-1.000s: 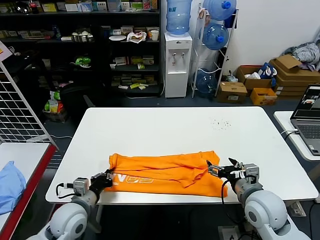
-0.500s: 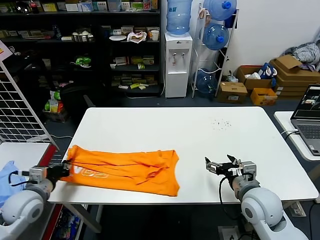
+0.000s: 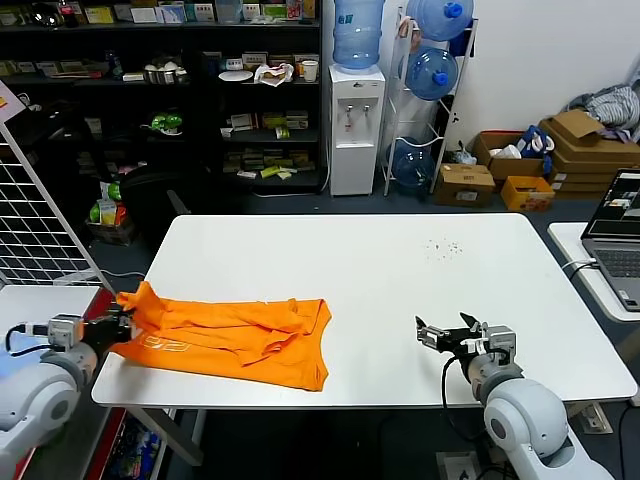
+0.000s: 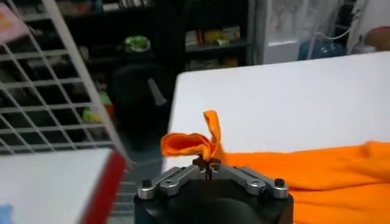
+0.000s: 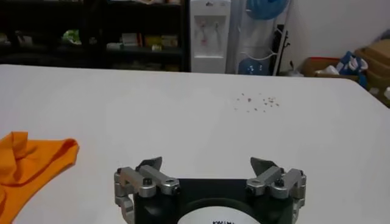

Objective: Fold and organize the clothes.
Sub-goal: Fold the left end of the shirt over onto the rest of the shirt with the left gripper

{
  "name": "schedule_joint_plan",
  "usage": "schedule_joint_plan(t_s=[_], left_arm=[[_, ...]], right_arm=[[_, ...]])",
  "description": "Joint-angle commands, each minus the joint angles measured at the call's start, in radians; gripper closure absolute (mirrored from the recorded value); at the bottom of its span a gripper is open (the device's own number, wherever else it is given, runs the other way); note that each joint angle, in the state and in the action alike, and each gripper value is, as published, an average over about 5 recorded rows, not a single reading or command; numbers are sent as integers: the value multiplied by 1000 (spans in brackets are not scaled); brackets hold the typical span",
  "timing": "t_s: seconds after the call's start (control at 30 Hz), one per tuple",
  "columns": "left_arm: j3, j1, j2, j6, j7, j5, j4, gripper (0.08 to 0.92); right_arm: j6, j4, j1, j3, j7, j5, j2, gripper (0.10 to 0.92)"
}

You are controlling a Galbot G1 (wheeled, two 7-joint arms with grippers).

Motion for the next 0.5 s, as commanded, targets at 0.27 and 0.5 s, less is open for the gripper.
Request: schedule_joint_plan(t_s=[0.27,0.5], left_arm=[[427,-379,-454,92,-333,-317,-146,889],[489,-404,-485,90,-350,-281,-170,889]], right_arm=[[-1,2,-49,30,5,-33,43,104],[1,-14,-36,27,5,-31,45,104]])
